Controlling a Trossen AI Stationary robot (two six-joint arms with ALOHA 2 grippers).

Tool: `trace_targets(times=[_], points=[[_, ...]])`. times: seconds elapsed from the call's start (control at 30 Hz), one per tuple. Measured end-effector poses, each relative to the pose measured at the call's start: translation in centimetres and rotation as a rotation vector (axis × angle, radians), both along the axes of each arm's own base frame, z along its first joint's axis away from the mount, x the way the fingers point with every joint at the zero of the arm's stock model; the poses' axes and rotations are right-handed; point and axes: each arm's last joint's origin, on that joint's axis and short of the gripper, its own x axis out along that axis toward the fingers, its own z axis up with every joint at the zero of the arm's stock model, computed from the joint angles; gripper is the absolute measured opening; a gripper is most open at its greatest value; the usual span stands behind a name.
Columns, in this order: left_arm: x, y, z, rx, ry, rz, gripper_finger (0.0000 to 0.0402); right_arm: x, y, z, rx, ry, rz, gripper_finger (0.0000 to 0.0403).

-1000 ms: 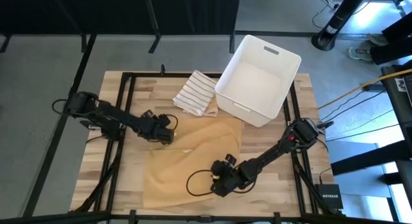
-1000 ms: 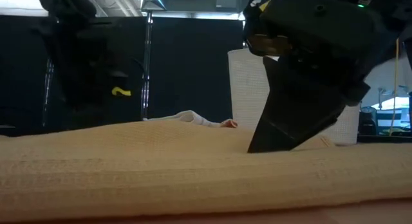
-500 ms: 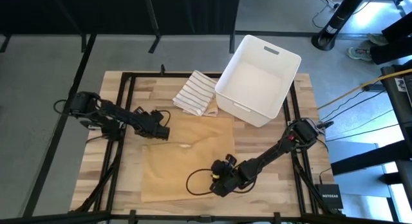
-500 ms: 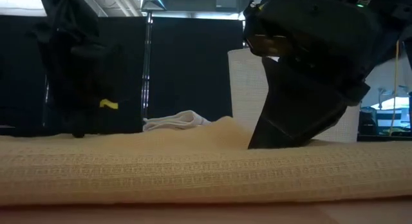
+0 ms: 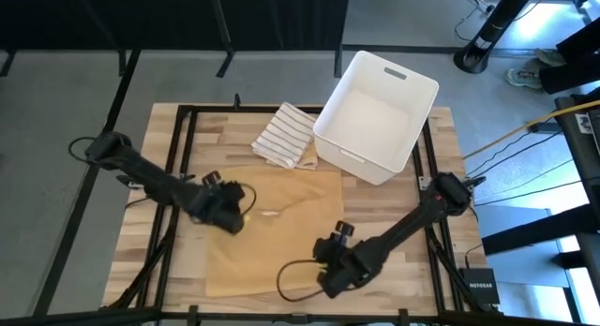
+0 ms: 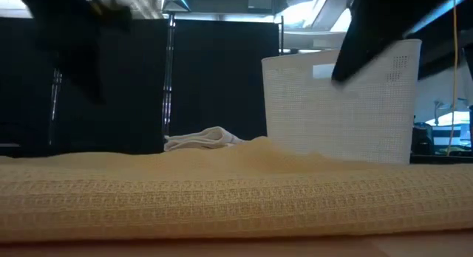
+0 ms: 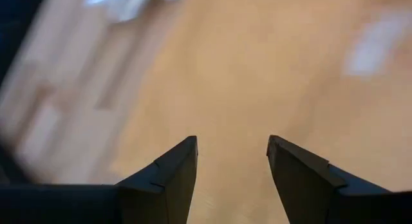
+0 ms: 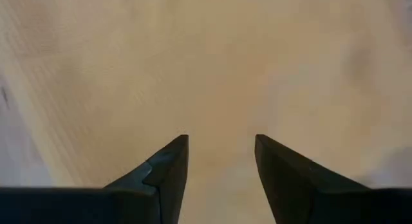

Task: Fold towel
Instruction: Fold the yellow towel

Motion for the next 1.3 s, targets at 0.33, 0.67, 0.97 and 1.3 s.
trace_targets(times=[0.33, 0.67, 0.97, 1.3], points=[[-3.7, -5.7, 0.0, -0.163, -0.101, -0.095, 0.0182, -1.1, -5.9, 4.1, -0.183, 0.137, -0.046, 0.0182], [-7.5, -7.5, -2.2, -0.255, -0.170, 0.070, 0.0182, 0.8, -13.3, -2.3, -0.067, 0.169, -0.257, 0.0182], [-7.9, -7.3, -2.8, -0.243, -0.175, 0.078, 0.0182, 0.4, -16.3, -5.3, -0.009, 0.146, -0.367, 0.0182], [-6.6, -8.6, -5.0, -0.355, -0.247, 0.002, 0.0182, 0.3, -18.5, -5.5, -0.050, 0.135, -0.519, 0.0182]])
